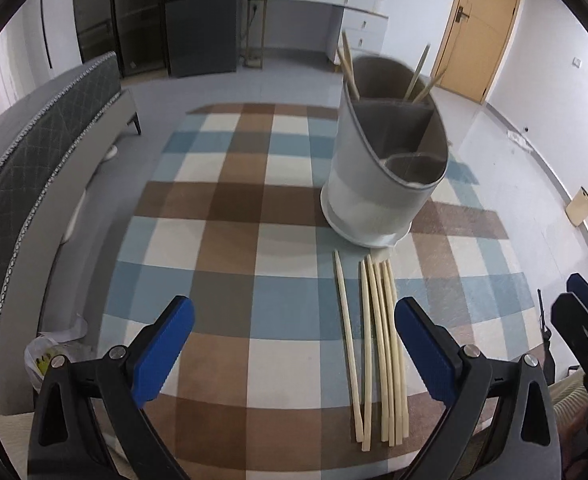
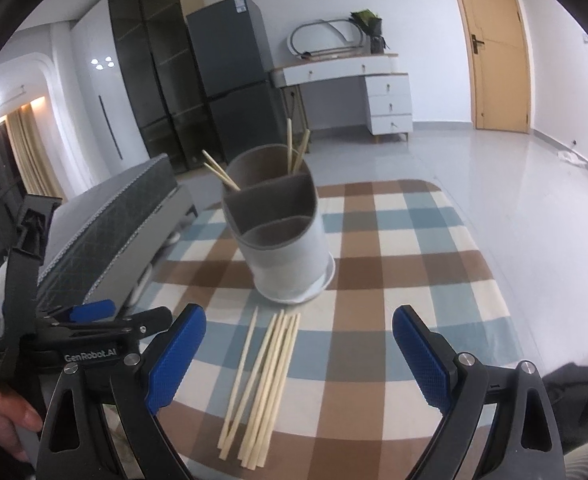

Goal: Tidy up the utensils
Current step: 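Lower the left tool to the bundle and close it on a stick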

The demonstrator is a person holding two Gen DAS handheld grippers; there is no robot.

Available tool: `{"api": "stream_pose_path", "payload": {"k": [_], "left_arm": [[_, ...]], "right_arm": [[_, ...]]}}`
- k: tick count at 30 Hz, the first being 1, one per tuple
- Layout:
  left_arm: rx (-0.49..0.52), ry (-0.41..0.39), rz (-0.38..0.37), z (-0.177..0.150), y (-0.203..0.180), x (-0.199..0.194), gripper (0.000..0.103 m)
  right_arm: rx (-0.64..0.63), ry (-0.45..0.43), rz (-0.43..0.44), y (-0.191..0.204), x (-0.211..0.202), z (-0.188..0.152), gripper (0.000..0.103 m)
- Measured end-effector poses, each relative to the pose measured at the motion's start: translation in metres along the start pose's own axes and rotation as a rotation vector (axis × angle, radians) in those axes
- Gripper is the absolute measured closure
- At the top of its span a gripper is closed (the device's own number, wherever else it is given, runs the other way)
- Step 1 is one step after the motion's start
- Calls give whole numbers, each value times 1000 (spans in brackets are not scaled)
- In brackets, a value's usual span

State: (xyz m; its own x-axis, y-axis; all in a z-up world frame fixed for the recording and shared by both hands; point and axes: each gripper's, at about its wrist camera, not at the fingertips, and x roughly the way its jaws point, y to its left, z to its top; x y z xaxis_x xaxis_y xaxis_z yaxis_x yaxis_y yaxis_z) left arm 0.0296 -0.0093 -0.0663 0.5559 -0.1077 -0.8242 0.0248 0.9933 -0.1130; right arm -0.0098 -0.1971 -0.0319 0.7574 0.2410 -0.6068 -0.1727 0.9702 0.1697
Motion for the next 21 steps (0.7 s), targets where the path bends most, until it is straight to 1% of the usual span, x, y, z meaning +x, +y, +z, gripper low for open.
{"api": "stream_pose_path", "payload": {"k": [1, 4, 9, 15, 19, 20, 21], "left_arm": [[0, 19, 7, 1, -1, 6, 5], [-18, 69, -6, 5, -1, 22, 5], [-35, 126, 17, 11, -6, 50, 5], [-53, 149, 21, 18, -10, 73, 7], [-38, 164, 45, 19, -17, 83, 8], [-39, 170, 45, 20, -17, 85, 10], [-39, 177, 43, 19, -18, 88, 14]], "right_arm": [[4, 8, -5, -1, 2, -1, 8], [32, 39, -13, -8, 12, -2, 8], [66, 83, -15, -17, 25, -4, 8], [65, 100, -4, -20, 32, -5, 8], [91, 125, 9, -26, 39, -7, 8], [98, 129, 13, -27, 40, -7, 8], [108, 134, 16, -29, 41, -7, 8]]}}
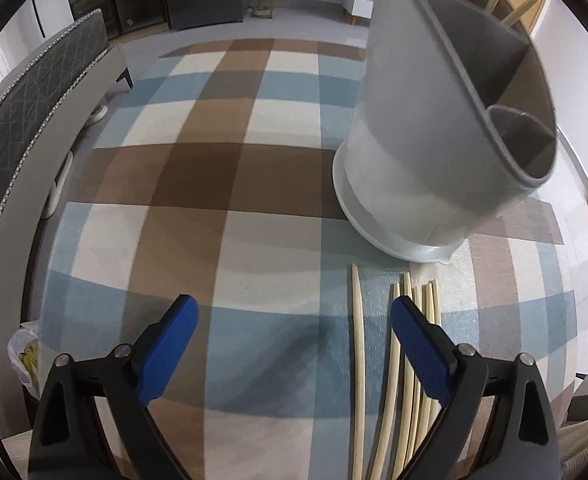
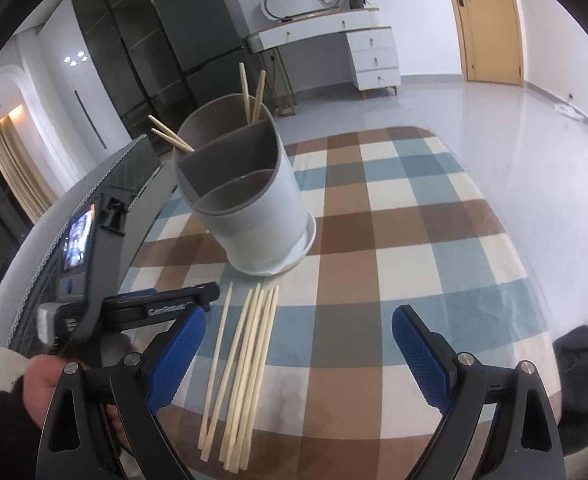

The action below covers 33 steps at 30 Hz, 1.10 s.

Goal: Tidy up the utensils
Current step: 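Lower the left tool to the bundle and close it on a stick, then lower the right tool to the bundle and close it on a stick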

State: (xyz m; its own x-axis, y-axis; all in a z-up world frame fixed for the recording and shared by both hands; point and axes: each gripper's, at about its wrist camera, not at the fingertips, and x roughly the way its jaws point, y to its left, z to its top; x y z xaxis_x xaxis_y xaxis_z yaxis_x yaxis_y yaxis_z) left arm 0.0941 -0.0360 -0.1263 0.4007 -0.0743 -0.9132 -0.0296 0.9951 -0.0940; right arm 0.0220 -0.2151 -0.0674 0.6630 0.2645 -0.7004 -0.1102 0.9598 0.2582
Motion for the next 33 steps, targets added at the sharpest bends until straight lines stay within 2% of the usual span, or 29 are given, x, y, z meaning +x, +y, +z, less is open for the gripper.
{"api": "stream_pose_path", "payload": {"k": [4, 7, 10, 14, 15, 16, 17, 18, 20, 23, 28, 30, 32, 33], "left_arm": [[24, 9, 33, -2, -7, 5, 30], [43, 4, 32, -2, -12, 5, 31], [59, 32, 20, -6, -19, 10, 32], [83, 22, 36, -6, -25, 10, 45], [86, 17, 34, -7, -26, 9, 54], [88, 11, 33, -7, -26, 8, 59], [90, 8, 31, -8, -27, 6, 70], [97, 4, 25, -9, -29, 5, 86], [117, 4, -2, -11, -33, 3, 101], [146, -6, -4, -14, -36, 2, 102], [61, -11, -46, -12, -18, -8, 102], [39, -39, -72, -9, -12, -19, 102], [14, -72, -107, -8, -6, -33, 102], [-1, -86, -126, -7, -4, -39, 102]], "right_arm": [[7, 7, 7, -2, 4, 1, 8], [10, 12, 12, -3, 6, 1, 8], [18, 16, 19, -4, 7, 1, 8], [21, 17, 21, -4, 7, 1, 8], [22, 18, 21, -5, 6, 1, 8], [23, 20, 20, -5, 6, 1, 8], [24, 21, 20, -5, 6, 1, 8], [25, 21, 17, -6, 6, 1, 8], [25, 19, 14, -6, 6, 1, 8], [16, 11, 7, -4, 5, 3, 8], [4, 7, 1, -1, 5, 4, 10], [4, 13, -9, 0, 7, 4, 15], [4, 29, -26, 1, 9, 3, 31], [5, 43, -32, 2, 11, 2, 33]]}}
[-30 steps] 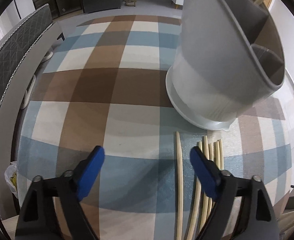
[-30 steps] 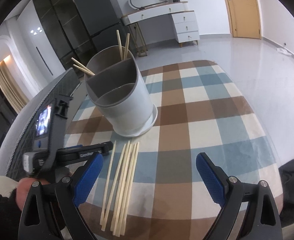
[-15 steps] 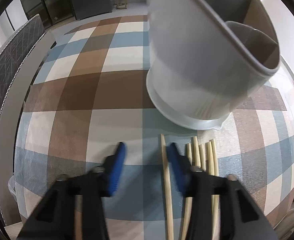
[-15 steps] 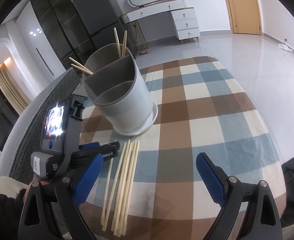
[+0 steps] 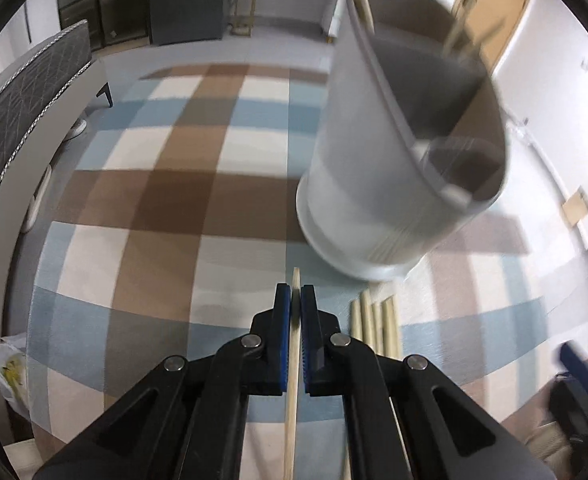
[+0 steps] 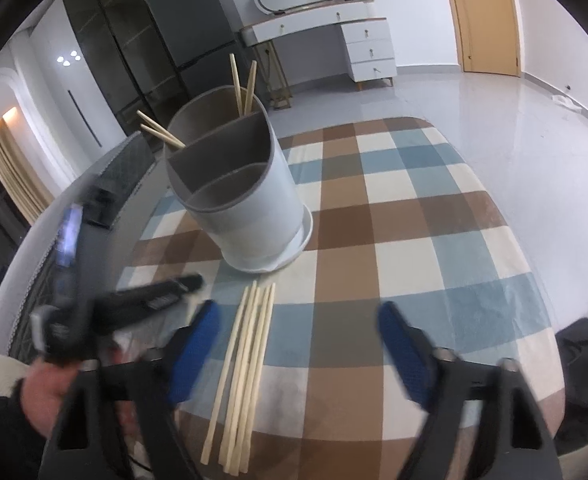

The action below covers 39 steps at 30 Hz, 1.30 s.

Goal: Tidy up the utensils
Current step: 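Lower the right tool to the bundle and close it on a stick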

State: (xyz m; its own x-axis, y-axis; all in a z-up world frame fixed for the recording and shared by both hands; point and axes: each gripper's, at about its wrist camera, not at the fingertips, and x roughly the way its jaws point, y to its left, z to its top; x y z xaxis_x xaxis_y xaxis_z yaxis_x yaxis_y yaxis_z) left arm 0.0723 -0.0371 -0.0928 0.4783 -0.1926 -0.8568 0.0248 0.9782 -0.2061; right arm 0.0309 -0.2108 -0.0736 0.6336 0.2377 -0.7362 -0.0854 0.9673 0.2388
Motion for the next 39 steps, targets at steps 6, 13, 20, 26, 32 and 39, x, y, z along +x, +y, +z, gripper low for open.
{"api": "stream_pose_path", "payload": {"k": [6, 13, 20, 26, 32, 39], "left_arm": [[-56, -52, -81, 8, 8, -29, 102], [-82, -98, -138, 21, 20, -52, 102], [-149, -79, -176, 27, 40, -54, 102], [-167, -78, -193, 27, 44, -57, 102], [-170, -69, -180, 28, 46, -55, 102], [-161, -81, -153, 28, 47, -57, 102]], "right_arm": [[-18, 45, 8, 9, 11, -2, 46], [-91, 102, 0, 29, 34, 5, 53], [-117, 195, -21, 34, 78, 15, 59], [-189, 273, -74, 44, 106, 11, 72], [-244, 309, -122, 49, 115, 1, 79], [-245, 316, -141, 49, 110, -1, 79]]}}
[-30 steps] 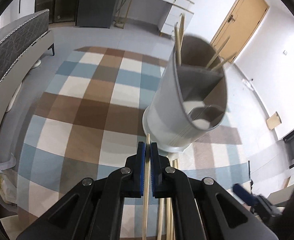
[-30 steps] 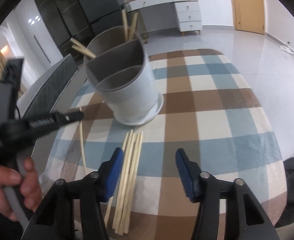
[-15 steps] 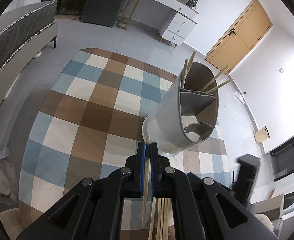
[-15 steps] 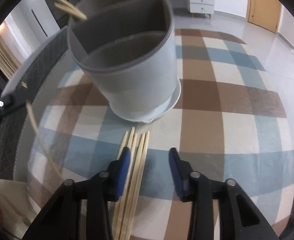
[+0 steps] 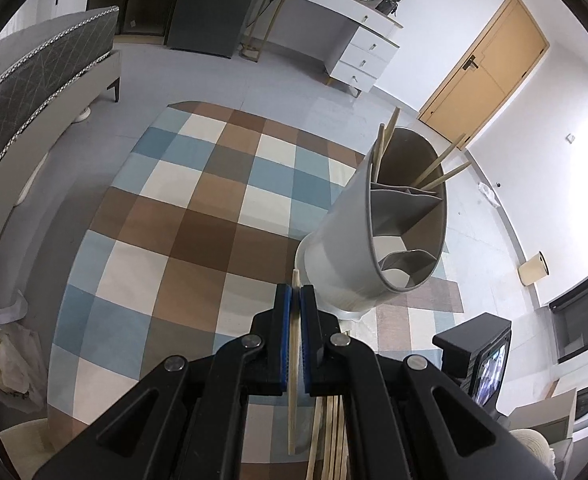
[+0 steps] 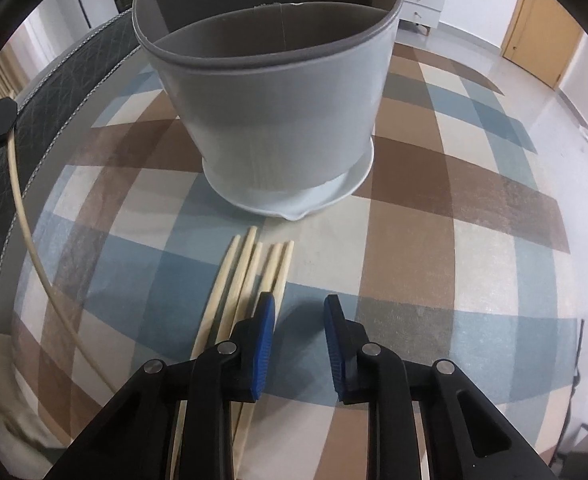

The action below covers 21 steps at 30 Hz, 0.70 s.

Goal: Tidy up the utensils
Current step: 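Lower the right tool to the bundle and close it on a stick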

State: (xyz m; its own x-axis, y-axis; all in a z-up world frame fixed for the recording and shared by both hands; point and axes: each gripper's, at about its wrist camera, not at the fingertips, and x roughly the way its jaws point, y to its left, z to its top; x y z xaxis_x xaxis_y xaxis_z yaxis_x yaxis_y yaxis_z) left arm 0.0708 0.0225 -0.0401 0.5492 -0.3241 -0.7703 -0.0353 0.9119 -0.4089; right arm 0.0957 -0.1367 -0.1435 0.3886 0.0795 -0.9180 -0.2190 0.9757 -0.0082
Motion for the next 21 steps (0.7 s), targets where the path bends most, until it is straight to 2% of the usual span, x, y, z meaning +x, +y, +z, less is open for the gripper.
{"api": "stream_pose_path", "payload": {"k": [8, 18, 19, 20, 21], "left_arm": [[-20, 9, 0, 1, 4, 1, 103], [-42, 34, -4, 2, 8, 8, 103], [-48, 39, -8, 3, 9, 9, 103], [-51, 40, -10, 3, 9, 9, 103], [-51, 40, -12, 3, 9, 9, 103]], "right_arm": [[-59, 20, -22, 16, 8, 5, 82], [-64, -45, -24, 22, 16, 23, 83], [-57, -59, -13, 22, 16, 22, 88], [-55, -70, -10, 22, 15, 20, 97], [-56, -83, -12, 23, 14, 17, 99]]}}
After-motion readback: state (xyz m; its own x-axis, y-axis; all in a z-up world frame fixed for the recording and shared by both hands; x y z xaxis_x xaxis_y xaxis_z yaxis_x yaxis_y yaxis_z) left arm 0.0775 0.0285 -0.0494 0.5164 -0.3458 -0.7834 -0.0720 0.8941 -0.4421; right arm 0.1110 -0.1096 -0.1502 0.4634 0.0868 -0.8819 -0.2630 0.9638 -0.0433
